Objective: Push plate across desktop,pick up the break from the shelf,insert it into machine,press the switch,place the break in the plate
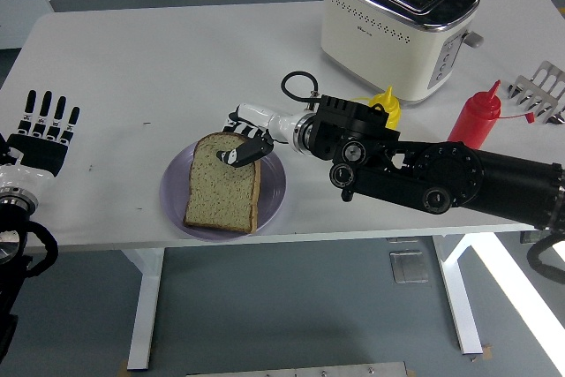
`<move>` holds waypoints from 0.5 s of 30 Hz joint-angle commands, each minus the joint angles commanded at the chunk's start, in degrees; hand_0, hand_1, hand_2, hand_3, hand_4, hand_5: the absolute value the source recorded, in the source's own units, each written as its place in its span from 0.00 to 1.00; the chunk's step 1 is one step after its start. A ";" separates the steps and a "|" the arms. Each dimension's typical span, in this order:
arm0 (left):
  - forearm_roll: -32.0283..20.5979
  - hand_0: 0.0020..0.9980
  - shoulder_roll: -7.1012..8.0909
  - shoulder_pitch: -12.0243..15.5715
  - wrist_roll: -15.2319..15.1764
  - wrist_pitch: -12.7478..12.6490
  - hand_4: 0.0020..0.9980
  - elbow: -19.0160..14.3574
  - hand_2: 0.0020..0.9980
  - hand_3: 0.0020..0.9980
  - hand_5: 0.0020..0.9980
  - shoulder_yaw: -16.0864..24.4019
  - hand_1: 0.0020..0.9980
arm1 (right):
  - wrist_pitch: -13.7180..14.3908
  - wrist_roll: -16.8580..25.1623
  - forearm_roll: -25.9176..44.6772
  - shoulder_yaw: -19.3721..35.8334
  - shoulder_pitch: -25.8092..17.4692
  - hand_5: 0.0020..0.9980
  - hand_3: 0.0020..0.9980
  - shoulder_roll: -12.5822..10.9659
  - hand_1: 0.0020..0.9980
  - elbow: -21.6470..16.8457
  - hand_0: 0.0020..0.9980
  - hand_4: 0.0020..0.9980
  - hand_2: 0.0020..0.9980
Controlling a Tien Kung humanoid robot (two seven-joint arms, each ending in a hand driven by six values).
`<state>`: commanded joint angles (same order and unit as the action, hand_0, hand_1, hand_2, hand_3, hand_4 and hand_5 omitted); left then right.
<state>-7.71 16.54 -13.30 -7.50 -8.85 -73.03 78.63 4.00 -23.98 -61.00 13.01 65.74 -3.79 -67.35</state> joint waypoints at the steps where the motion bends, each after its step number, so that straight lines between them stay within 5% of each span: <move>1: -0.02 0.85 0.00 -0.01 0.00 0.00 0.80 0.02 0.82 0.86 0.96 -0.01 0.80 | 0.07 0.08 0.01 0.00 0.01 0.28 0.82 0.02 0.82 0.05 0.79 0.69 0.86; 15: -0.06 0.85 0.00 -0.16 -0.12 -0.18 0.80 0.24 0.82 0.86 0.96 -0.12 0.80 | 1.30 1.43 -0.61 -0.14 0.20 0.31 0.84 0.31 0.83 0.78 0.80 0.72 0.87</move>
<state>-7.77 16.54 -13.46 -7.62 -9.03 -72.79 78.51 5.30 -22.55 -61.60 12.87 65.94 -3.48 -66.57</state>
